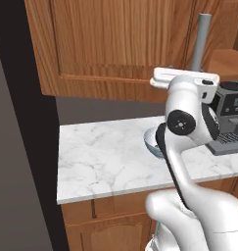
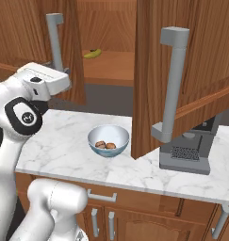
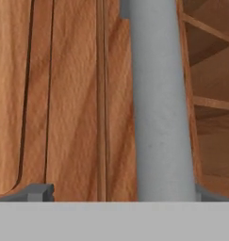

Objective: Open the cabinet. Pick the tangerine and tangerine from the cabinet and place them into the bowl. Then close the cabinet.

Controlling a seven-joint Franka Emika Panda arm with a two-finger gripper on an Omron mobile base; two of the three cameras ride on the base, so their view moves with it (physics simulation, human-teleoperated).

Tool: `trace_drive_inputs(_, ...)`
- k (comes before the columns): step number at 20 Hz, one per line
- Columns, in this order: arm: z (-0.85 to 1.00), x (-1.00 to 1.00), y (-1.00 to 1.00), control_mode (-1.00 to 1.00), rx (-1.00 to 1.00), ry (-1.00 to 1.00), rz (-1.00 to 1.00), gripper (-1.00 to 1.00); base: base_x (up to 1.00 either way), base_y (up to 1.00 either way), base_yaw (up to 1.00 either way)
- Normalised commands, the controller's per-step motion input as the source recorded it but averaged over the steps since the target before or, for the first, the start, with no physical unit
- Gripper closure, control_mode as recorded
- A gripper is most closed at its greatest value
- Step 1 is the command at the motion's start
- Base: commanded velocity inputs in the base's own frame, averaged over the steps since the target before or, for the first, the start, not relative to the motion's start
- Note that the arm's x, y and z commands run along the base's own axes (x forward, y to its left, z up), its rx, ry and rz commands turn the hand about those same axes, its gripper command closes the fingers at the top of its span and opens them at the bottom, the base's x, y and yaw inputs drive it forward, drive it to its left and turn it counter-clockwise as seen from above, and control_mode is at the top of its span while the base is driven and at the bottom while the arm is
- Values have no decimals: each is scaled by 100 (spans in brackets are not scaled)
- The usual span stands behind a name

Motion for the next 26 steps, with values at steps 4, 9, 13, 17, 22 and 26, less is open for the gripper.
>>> trace_drive_inputs(4,-22,100,0,-100,2,15,1,-100,0,0,0)
trace_drive_inputs(9,-27,100,0,-100,0,12,0,-100,0,0,0)
trace_drive_inputs(13,-36,100,0,-100,0,8,0,-100,0,0,0)
trace_drive_inputs(17,-19,100,4,-100,0,5,0,-100,0,0,0)
trace_drive_inputs(22,0,68,2,-100,0,8,0,-100,0,0,0)
trace_drive_inputs(26,-13,100,23,-100,0,14,0,-100,0,0,0)
